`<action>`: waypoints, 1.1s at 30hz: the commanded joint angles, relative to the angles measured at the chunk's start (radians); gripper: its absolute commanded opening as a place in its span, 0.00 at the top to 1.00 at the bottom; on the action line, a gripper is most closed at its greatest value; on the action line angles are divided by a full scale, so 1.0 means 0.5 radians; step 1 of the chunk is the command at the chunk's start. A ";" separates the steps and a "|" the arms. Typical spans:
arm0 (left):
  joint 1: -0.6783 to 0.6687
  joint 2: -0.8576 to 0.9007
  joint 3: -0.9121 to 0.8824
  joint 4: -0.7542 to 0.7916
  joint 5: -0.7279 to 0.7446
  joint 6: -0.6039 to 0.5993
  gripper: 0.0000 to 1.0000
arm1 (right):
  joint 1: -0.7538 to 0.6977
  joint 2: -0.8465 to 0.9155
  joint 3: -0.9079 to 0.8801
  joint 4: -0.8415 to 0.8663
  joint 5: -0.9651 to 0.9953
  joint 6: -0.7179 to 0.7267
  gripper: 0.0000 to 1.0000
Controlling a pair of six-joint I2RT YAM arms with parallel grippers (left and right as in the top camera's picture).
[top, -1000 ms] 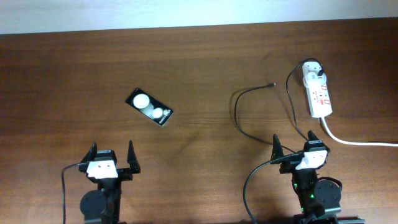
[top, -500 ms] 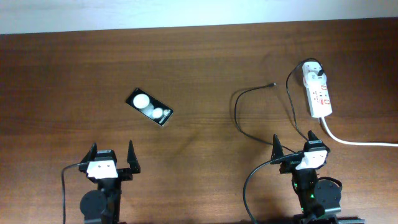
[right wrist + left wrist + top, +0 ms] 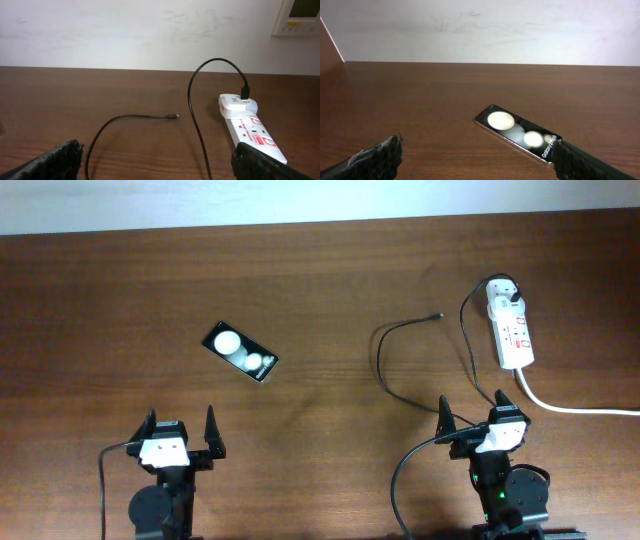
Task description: Plug charger to phone and switch on socket
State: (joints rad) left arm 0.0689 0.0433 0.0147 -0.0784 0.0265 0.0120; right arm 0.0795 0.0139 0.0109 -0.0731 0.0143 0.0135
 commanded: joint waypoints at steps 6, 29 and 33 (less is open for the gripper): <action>0.003 -0.006 -0.011 -0.003 0.006 0.038 0.01 | 0.008 -0.015 -0.011 -0.013 -0.005 -0.012 0.01; 0.003 0.310 0.915 -0.603 0.017 -0.001 0.01 | 0.008 -0.015 -0.011 -0.014 -0.005 -0.012 0.01; 0.003 0.922 1.407 -0.835 0.270 -0.040 0.01 | 0.008 -0.015 -0.011 -0.014 -0.005 -0.012 0.01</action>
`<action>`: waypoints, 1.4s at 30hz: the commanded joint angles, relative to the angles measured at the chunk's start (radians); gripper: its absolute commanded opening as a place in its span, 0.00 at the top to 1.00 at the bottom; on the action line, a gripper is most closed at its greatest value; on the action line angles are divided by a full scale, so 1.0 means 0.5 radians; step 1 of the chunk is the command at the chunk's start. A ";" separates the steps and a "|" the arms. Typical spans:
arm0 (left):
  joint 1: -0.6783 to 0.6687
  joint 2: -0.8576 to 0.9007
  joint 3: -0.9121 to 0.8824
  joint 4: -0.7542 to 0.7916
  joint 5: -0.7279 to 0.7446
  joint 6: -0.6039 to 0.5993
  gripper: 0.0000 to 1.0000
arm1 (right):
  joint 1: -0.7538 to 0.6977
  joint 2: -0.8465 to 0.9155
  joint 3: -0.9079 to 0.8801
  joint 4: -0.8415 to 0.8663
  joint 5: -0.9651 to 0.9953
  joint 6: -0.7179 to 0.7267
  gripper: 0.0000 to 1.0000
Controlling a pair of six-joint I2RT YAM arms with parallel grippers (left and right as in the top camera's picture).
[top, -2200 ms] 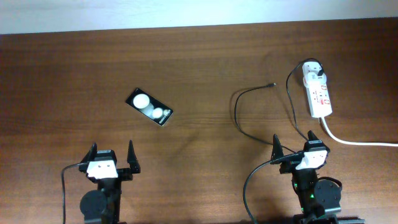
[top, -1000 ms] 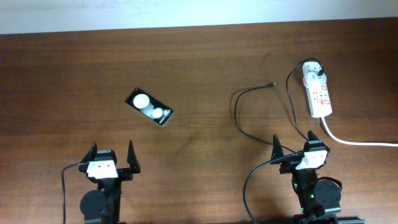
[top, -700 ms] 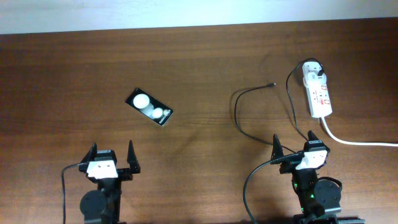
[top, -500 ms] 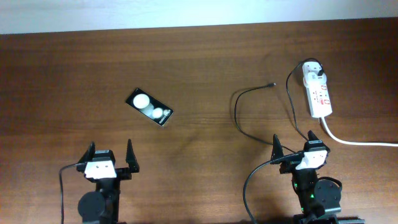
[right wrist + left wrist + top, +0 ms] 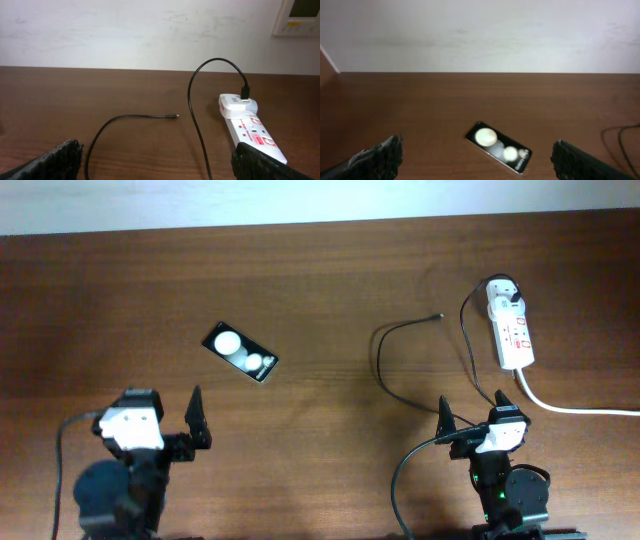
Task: Plug charger to phone and switch on socket
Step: 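Move the left gripper over the black phone and descend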
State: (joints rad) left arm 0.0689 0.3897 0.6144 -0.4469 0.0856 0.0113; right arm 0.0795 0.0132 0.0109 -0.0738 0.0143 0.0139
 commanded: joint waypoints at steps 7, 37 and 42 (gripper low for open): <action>0.003 1.196 0.959 -0.959 0.449 -0.101 0.01 | 0.008 -0.014 -0.011 -0.012 -0.005 -0.013 0.01; -0.305 3.700 2.726 -1.637 -0.074 -1.563 0.01 | 0.008 -0.014 -0.011 -0.012 -0.005 -0.013 0.01; -0.371 3.914 2.726 -1.576 -0.073 -1.564 0.01 | 0.008 -0.014 -0.011 -0.011 -0.005 -0.013 0.01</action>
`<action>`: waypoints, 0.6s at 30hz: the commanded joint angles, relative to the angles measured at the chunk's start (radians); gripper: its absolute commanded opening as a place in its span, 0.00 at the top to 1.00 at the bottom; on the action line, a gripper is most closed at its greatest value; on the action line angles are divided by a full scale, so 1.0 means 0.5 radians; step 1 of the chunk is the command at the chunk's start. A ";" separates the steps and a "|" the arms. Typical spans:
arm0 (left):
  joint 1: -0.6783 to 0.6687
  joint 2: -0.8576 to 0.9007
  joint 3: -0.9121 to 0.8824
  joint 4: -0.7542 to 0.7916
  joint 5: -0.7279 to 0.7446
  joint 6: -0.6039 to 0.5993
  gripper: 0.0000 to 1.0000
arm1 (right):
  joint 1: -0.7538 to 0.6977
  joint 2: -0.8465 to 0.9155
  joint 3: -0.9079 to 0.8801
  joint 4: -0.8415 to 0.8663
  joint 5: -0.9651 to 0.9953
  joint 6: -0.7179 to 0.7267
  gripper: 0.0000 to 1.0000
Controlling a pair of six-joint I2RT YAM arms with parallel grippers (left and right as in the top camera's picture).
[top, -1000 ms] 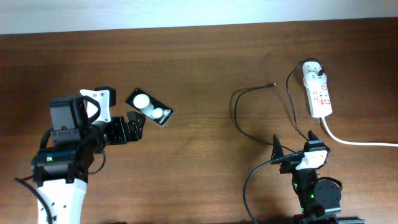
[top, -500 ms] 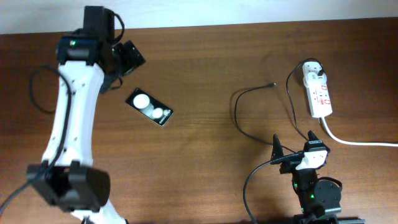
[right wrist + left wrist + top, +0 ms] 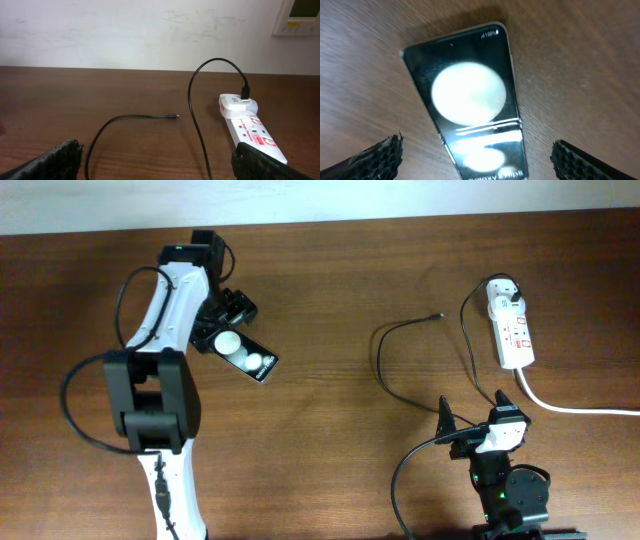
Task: Plug charger to phone and switch on socket
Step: 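Move the left gripper over the black phone and descend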
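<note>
A black phone, screen glaring, lies flat at the table's left centre. My left gripper hangs open directly above its far end. In the left wrist view the phone fills the space between the spread fingertips. The black charger cable loops across the right half, and its free plug tip lies bare on the wood. Its other end goes to an adapter in the white socket strip. My right gripper rests open near the front edge, facing the cable and socket strip.
The strip's white mains lead runs off the right edge. A pale wall borders the table's far side, with a control panel on it. Bare wood lies between the phone and the cable tip.
My left arm has gone from the front left of the table to reach out over the phone, with its camera now looking straight down on it. The gripper is still open. Right arm, cable and phone are unmoved.
First both grippers rested open at the front edge, the left facing the phone and the right facing the cable. Then the left arm stood farther left and drawn back. Now it hangs over the phone, while the right has stayed put.
</note>
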State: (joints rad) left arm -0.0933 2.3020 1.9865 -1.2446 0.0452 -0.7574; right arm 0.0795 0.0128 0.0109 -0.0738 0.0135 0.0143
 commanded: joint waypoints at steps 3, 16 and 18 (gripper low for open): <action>-0.076 0.120 -0.018 0.040 0.007 -0.034 0.01 | 0.008 -0.013 -0.011 -0.011 -0.003 -0.014 0.01; -0.074 0.143 -0.284 0.196 -0.046 -0.304 0.01 | 0.008 -0.013 -0.011 -0.012 -0.003 -0.014 0.02; -0.074 0.143 -0.352 0.217 -0.053 -0.385 0.01 | 0.008 -0.013 -0.011 -0.012 -0.003 -0.014 0.01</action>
State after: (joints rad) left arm -0.1352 2.3440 1.8725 -1.1416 0.0505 -0.8951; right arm 0.0795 0.0128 0.0109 -0.0742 0.0135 0.0139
